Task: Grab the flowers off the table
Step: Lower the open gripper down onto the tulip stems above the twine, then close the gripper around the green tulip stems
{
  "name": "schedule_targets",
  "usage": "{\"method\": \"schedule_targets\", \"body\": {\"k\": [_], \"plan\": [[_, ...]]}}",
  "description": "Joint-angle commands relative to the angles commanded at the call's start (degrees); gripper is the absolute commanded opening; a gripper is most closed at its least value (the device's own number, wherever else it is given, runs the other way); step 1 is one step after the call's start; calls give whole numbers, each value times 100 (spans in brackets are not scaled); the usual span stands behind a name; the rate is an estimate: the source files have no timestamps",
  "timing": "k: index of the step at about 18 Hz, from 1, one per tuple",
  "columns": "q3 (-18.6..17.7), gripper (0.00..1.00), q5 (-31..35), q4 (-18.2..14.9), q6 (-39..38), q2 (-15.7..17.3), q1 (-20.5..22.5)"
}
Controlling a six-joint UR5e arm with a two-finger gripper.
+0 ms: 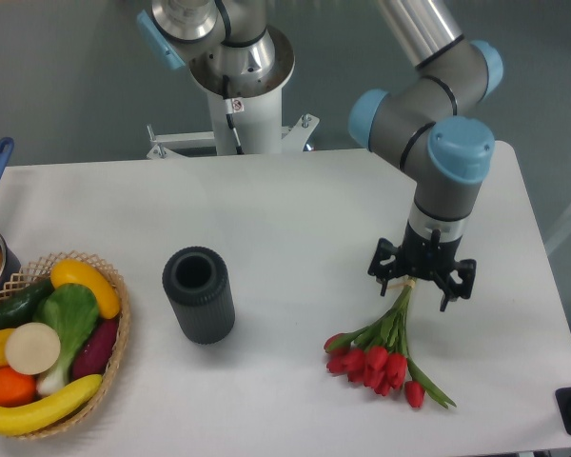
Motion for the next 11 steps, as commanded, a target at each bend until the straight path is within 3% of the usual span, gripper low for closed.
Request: {"method": "schedule_targets", "body": {"k": [11], "plan": [[-79, 100, 9, 88, 316, -220, -27]]}}
